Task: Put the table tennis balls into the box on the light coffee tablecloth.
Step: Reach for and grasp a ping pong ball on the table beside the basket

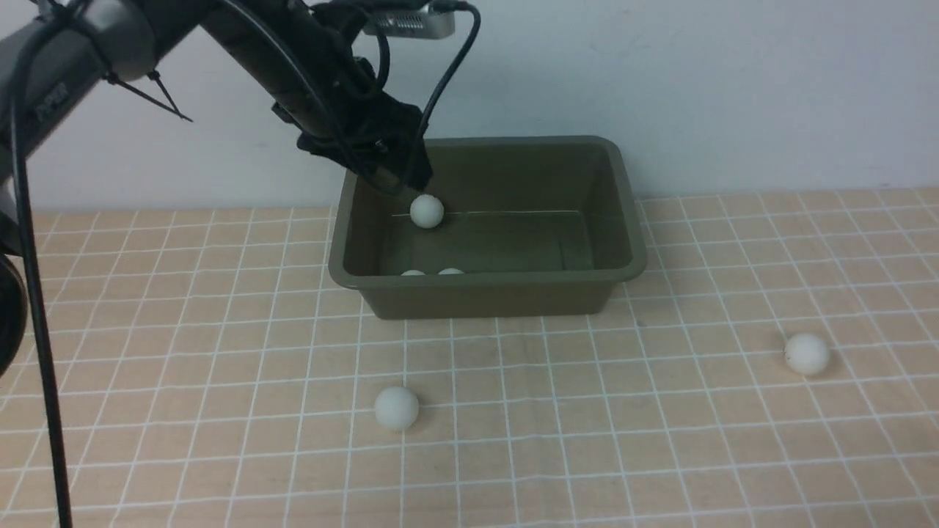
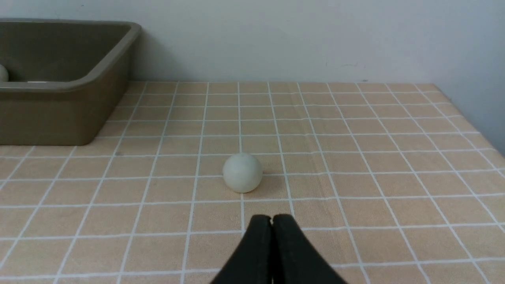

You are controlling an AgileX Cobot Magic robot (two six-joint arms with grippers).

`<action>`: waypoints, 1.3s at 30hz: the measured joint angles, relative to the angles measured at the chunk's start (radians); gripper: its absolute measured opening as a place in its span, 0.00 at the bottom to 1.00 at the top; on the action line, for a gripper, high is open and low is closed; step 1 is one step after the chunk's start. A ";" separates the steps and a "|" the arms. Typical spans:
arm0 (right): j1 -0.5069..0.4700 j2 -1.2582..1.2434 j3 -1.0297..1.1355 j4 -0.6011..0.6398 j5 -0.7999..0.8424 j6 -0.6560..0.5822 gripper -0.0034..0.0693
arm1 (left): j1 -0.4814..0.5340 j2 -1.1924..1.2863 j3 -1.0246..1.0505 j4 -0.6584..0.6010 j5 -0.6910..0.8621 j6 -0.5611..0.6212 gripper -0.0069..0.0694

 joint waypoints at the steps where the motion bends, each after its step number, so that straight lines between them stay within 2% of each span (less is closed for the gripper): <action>1: 0.000 0.000 0.000 0.000 0.000 0.000 0.02 | 0.000 -0.009 0.005 0.022 0.001 -0.032 0.69; 5: 0.000 0.000 0.000 0.000 0.000 0.000 0.02 | 0.000 -0.068 0.097 0.064 0.002 -0.113 0.69; 10: 0.000 0.000 0.000 0.000 0.000 0.000 0.02 | 0.000 -0.186 0.325 0.067 0.002 -0.118 0.69; 13: 0.000 0.000 0.000 0.000 0.000 0.000 0.02 | 0.000 -0.251 0.500 0.067 0.002 -0.090 0.69; 17: 0.000 0.000 0.000 0.000 0.000 0.000 0.02 | 0.000 -0.279 0.620 0.048 -0.015 -0.063 0.69; 20: 0.000 0.000 0.000 0.000 0.000 0.000 0.02 | 0.000 -0.282 0.732 -0.023 -0.109 -0.027 0.69; 27: 0.000 0.000 0.000 0.000 0.000 0.000 0.02 | 0.000 -0.282 0.846 -0.146 -0.287 0.080 0.69; 31: 0.000 0.000 0.000 0.000 0.000 0.000 0.02 | -0.024 -0.279 0.856 -0.167 -0.348 0.134 0.69; 34: 0.000 0.000 0.000 0.000 0.000 0.000 0.02 | -0.069 -0.269 0.856 -0.160 -0.378 0.152 0.69; 37: 0.000 0.000 0.000 0.000 0.000 0.000 0.02 | -0.153 -0.259 0.858 -0.068 -0.437 0.152 0.69; 39: 0.000 0.000 0.000 0.000 0.000 0.000 0.02 | -0.193 -0.259 0.858 0.019 -0.464 0.110 0.69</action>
